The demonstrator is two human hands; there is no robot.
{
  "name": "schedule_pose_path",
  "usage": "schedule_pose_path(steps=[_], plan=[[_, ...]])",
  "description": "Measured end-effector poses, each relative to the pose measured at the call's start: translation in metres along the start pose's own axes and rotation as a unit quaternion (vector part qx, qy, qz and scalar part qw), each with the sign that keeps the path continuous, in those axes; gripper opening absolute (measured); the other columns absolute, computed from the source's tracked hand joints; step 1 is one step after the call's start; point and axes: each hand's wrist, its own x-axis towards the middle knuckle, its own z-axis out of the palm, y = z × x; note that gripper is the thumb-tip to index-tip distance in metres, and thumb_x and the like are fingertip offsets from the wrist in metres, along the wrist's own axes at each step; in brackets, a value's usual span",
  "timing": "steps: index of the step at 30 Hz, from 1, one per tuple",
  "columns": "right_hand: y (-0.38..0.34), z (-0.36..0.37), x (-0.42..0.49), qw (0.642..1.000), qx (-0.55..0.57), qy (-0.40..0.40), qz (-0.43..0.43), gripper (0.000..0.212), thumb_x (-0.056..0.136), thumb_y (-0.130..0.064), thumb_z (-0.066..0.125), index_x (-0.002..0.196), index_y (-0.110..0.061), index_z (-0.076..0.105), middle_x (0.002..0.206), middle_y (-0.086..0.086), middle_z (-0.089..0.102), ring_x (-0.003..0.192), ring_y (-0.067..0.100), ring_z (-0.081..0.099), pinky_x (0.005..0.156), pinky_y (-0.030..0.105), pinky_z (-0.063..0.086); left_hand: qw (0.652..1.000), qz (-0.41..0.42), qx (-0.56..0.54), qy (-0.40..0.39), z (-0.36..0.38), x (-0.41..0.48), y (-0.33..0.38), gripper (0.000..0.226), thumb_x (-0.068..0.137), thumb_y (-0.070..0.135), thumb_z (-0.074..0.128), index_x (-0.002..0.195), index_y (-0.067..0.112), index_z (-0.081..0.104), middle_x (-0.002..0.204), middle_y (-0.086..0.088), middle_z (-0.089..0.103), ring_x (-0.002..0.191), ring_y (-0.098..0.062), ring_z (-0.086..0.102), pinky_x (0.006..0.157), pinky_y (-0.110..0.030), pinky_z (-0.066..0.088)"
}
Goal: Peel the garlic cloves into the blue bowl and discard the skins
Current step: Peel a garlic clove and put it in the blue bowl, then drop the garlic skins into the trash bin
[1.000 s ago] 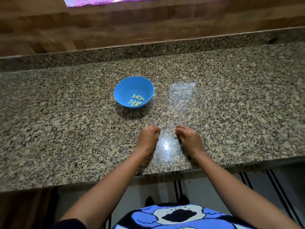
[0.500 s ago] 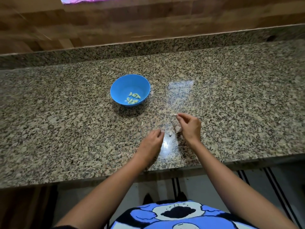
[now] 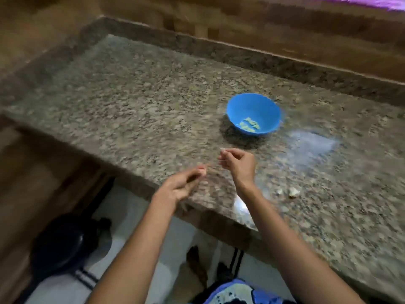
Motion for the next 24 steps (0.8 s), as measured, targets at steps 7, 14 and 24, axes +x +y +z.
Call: schedule_pose_path(steps=[7,14,24], plan=[[0.02,0.196,-0.061,0.925,-0.09,-0.369,0.023,0.026,0.085,-0.008,0.058,0.064,-0.021,0.068,0.068,0.006,0.069,0.062,0.015,0.064,0.066,0.032,0.053,0.922,0.14,-0.299,0.204,-0.186,-0.084,0.05,0.023,0.091,-0.006,0.051,0.074,-0.005,0.068,0.066,-0.011,0.07,0.066,-0.015,0.069,0.056,-0.021,0.057],[0.059,0.363,-0.107,0.871,-0.123,-0.456,0.14,0.021,0.089,0.002,0.055,0.102,0.018,0.06,0.077,0.017,0.063,0.041,0.002,0.058,0.044,0.012,0.044,0.855,0.182,-0.387,0.294,-0.354,-0.12,0.069,0.011,0.091,-0.004,0.053,0.086,-0.003,0.063,0.065,-0.01,0.07,0.065,-0.014,0.068,0.052,-0.021,0.056],[0.156,0.512,-0.092,0.86,-0.197,-0.417,0.219,0.009,0.088,-0.001,0.057,0.086,0.003,0.065,0.087,0.018,0.066,0.066,0.019,0.06,0.063,0.024,0.051,0.815,0.152,-0.457,0.321,-0.506,-0.058,0.1,0.016,0.091,-0.008,0.05,0.104,-0.01,0.059,0.094,-0.017,0.068,0.09,-0.02,0.059,0.092,-0.032,0.047]])
